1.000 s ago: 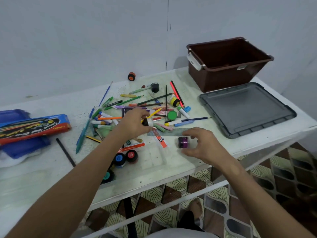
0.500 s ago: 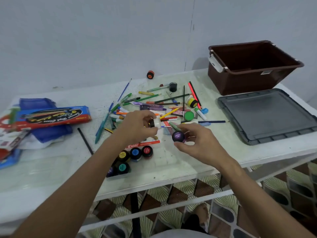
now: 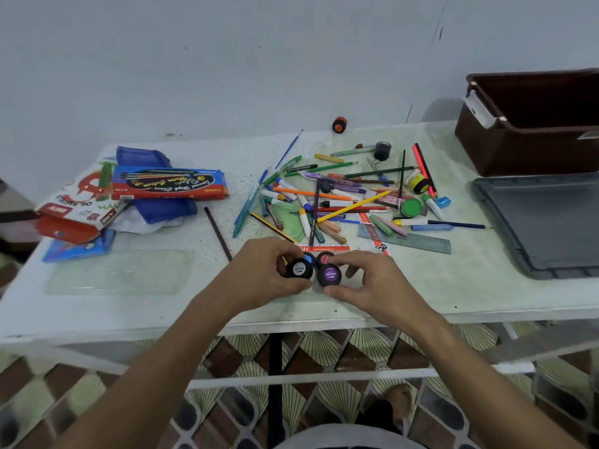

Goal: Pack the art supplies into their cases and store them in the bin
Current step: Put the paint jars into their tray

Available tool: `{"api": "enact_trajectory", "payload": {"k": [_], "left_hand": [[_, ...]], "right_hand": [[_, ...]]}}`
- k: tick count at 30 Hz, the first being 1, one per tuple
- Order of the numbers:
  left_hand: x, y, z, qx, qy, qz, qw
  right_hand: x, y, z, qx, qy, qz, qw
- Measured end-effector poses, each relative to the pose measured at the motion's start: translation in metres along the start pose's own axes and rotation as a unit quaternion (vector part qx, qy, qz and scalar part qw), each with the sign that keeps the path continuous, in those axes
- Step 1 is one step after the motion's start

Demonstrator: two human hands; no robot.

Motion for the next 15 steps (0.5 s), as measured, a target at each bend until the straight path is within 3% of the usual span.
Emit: {"api": "enact_trajectory", "payload": {"k": [15], "left_hand": [[-0.005,0.021,0.007,-0.023,-0.001,0.066,0.998]], "right_hand": [[0.012,0.012,-0.001,0.002,0.025,0.006,1.0]]}}
Point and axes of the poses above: each hand's wrist, its own z-axis towards the middle knuckle, its own y-axis out of the palm, x = y × z, the point moved 9 cm from there along z, towards the middle knuckle, and after that the axes turned 14 degrees about -x, right-handed, at the moved point
